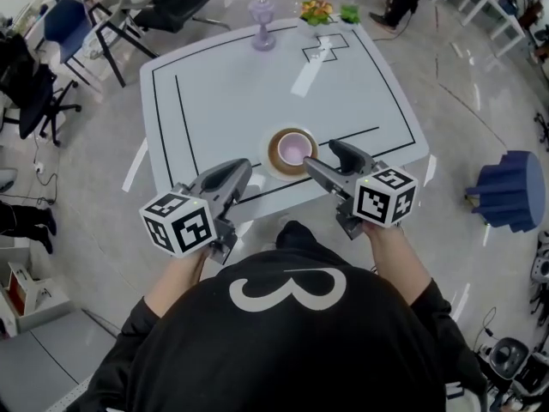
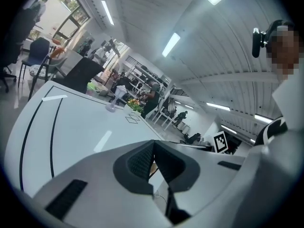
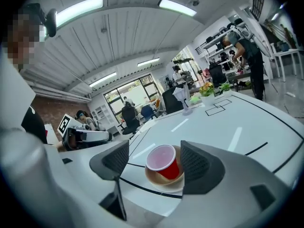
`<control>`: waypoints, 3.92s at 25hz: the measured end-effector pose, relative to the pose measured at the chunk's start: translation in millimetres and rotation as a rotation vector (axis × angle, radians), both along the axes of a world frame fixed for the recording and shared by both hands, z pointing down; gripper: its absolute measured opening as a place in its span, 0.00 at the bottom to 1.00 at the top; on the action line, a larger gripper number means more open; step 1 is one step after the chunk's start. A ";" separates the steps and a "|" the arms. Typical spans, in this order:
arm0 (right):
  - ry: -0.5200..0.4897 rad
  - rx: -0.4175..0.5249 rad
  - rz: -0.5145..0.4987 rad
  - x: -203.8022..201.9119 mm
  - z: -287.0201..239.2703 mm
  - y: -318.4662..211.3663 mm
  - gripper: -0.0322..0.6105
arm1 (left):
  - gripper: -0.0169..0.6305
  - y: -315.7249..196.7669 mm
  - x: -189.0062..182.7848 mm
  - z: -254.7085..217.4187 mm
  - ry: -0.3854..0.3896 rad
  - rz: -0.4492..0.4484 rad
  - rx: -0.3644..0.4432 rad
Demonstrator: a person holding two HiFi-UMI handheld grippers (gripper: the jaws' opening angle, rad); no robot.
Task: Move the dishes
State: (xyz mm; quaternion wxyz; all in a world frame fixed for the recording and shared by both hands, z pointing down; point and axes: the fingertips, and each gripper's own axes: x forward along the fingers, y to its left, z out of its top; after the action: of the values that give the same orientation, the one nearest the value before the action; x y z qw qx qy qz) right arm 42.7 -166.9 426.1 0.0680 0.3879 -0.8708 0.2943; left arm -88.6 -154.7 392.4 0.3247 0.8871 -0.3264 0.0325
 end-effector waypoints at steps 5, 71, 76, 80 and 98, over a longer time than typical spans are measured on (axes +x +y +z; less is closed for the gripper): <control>0.016 -0.053 -0.059 -8.0 23.4 -24.3 0.54 | 0.03 -16.6 -6.2 8.6 -0.009 -0.058 -0.034; 0.136 -0.007 -0.211 -31.5 -2.9 -124.1 0.13 | 0.03 -70.1 -49.2 -1.0 0.029 -0.256 -0.039; 0.160 -0.005 -0.206 -30.3 9.4 -146.0 0.12 | 0.03 -76.0 -50.3 4.8 0.025 -0.282 -0.049; 0.190 -0.004 -0.201 -27.5 22.3 -163.3 0.13 | 0.03 -77.5 -52.6 10.4 0.021 -0.306 -0.064; 0.208 -0.109 -0.207 -23.0 75.7 -203.8 0.13 | 0.03 -65.7 -41.3 26.4 -0.026 -0.401 -0.061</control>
State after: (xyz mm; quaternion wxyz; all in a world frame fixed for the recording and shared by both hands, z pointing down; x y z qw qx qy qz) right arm 19.7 -370.7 501.8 0.2089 0.3202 -0.8772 0.2905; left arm -129.9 -220.4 418.8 0.3470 0.7937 -0.4994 -0.0116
